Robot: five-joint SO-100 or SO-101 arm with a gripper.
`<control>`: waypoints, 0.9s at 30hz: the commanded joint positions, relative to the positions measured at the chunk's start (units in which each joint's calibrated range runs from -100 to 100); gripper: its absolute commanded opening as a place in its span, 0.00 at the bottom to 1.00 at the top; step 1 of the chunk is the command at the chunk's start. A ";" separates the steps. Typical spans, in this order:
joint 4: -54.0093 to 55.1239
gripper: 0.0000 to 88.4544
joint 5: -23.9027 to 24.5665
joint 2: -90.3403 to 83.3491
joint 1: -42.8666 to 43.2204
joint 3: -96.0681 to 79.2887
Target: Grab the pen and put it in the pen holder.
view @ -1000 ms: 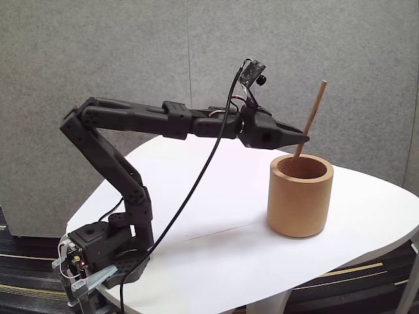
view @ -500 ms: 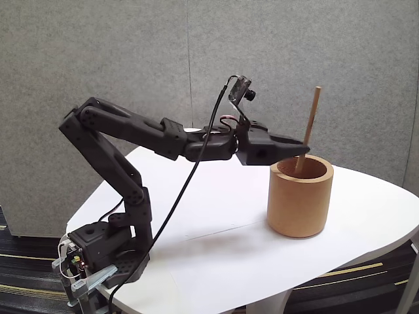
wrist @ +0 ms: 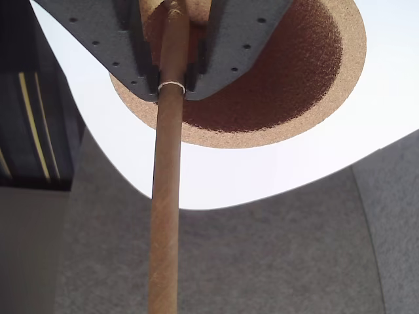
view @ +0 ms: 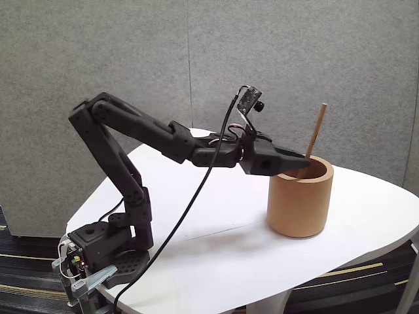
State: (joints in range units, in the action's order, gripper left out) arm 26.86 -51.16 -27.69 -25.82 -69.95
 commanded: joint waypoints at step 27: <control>5.25 0.01 -0.14 16.10 5.76 15.79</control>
State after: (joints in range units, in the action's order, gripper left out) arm 30.51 -51.16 -11.43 -20.24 -57.85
